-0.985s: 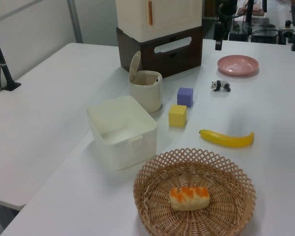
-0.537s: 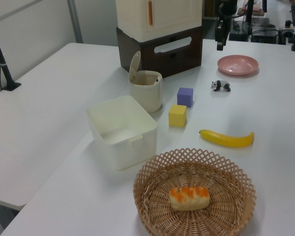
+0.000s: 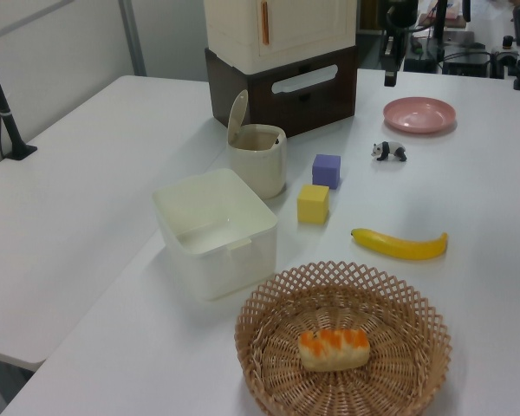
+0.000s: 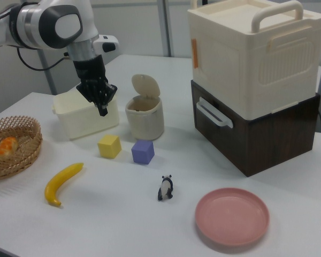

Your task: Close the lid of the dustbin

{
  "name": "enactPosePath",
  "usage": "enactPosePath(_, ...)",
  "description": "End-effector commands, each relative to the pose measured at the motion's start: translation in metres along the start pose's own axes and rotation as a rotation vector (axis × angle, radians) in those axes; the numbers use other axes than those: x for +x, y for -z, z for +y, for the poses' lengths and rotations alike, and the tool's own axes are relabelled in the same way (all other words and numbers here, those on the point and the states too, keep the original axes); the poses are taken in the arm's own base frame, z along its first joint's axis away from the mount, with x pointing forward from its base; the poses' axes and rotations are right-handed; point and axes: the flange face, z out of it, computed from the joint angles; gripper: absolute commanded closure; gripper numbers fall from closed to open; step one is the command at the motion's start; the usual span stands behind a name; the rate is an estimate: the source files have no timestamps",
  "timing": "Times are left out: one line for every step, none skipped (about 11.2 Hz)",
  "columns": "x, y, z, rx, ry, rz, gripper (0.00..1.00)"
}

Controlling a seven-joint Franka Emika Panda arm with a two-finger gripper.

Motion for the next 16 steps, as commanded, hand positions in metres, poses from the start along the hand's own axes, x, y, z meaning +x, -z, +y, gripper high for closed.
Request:
enactPosePath(0.015,0.003,0.003,-0.006,0.066,0.016,1.0)
enactPosePath(0.032,-0.001,0.001,0.001,0.064,0.021,1.0)
enactPosePath(0.046,-0.004,0.0,-0.004,0.064,0.027,1.0)
enactPosePath(0.058,-0.004,-0.002,-0.006,0.07,0.048,1.0)
enactPosePath(0.071,0.002,-0.002,-0.011,0.07,0.126,1.0)
enactPosePath(0.082,0.006,-0.002,-0.015,0.066,0.212,1.0)
enactPosePath(0.093,0.001,-0.003,-0.019,0.066,0.269,1.0)
enactPosePath(0.106,-0.004,-0.004,-0.024,0.069,0.318,1.0)
enactPosePath(0.122,-0.011,-0.01,-0.026,0.073,0.363,1.0)
enactPosePath(0.136,-0.014,-0.017,-0.028,0.08,0.405,1.0)
enactPosePath(0.15,-0.018,-0.03,-0.027,0.095,0.462,1.0)
enactPosePath(0.159,-0.019,-0.034,-0.027,0.098,0.539,1.0)
enactPosePath(0.164,-0.017,-0.041,-0.024,0.104,0.612,1.0)
enactPosePath(0.17,-0.02,-0.046,-0.018,0.095,0.668,1.0)
enactPosePath(0.177,-0.024,-0.047,-0.017,0.088,0.723,1.0)
enactPosePath(0.182,-0.026,-0.048,-0.017,0.087,0.784,1.0)
